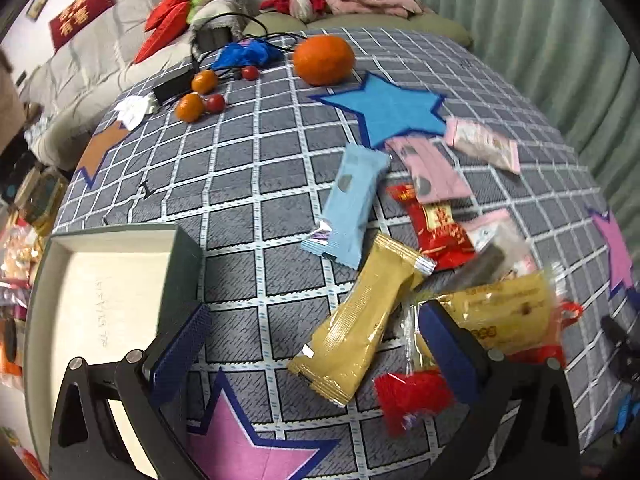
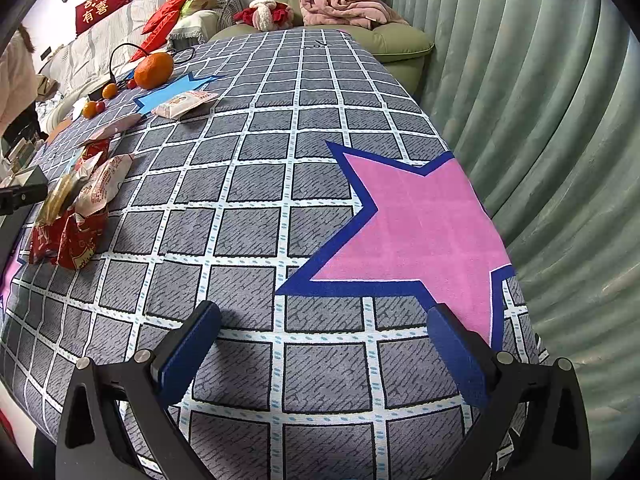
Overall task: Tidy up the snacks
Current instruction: 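Grasp the gold snack bar with the left tool while the right grasps a red candy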
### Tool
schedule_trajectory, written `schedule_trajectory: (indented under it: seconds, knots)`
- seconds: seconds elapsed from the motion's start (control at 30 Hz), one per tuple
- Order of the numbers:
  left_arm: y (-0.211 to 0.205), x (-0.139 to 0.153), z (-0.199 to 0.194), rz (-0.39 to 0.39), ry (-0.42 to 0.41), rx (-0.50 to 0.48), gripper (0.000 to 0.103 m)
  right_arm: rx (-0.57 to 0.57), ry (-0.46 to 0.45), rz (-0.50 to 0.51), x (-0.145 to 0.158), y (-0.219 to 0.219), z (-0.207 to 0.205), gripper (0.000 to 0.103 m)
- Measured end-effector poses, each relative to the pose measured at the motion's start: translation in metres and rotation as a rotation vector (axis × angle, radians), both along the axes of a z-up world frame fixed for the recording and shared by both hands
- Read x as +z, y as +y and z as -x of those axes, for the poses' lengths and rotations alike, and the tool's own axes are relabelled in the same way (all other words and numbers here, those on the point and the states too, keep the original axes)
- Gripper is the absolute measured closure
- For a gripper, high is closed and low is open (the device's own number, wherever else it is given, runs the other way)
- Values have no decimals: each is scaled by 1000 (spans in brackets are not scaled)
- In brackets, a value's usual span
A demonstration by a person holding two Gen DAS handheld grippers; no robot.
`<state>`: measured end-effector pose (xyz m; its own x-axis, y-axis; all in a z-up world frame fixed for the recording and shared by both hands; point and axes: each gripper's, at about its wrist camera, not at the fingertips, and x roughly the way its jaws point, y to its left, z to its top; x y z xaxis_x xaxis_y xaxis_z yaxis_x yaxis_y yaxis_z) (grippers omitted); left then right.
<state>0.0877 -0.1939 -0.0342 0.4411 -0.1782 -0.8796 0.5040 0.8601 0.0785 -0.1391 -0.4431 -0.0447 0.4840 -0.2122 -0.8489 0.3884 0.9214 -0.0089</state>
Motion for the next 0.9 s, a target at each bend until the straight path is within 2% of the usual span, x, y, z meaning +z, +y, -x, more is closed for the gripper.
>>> schedule_trajectory:
  seconds: [0.23, 0.3, 0.4, 0.43, 0.5, 0.57, 0.67, 0.77, 0.83, 0.87, 0.9]
  knots:
    - [-31, -18, 7, -106, -34, -62, 0, -2, -4, 2, -1, 1, 0, 0]
    - [-23, -19, 4, -58, -27, -52, 0, -3, 5, -2, -1, 0, -1, 0]
    - [-8, -25, -10, 51, 87, -3, 0, -31, 74, -43, 2, -2, -10, 0]
    - [-3, -25, -12, 59, 79, 15, 0, -33, 79, -73, 4, 0, -13, 0]
    - [-3, -24, -9, 71, 56, 8, 0, 10, 15, -207, 14, 9, -20, 0]
    - [-2, -23, -7, 77, 46, 17, 0, 44, -11, -284, 20, 22, -31, 0]
    - [-3, -22, -7, 67, 66, 31, 0, 105, -5, -352, 21, 49, -61, 0]
    - [-5, -23, -9, 58, 71, 44, 0, 139, 18, -366, 17, 70, -90, 0]
    - [-5, -22, -6, 61, 75, 38, 8, 143, 42, -353, 12, 79, -105, 0]
    - [-7, -22, -6, 62, 70, 35, 12, 148, 48, -307, 13, 85, -111, 1]
    - [-6, -20, -3, 66, 65, 29, 22, 160, 51, -274, 15, 89, -113, 13]
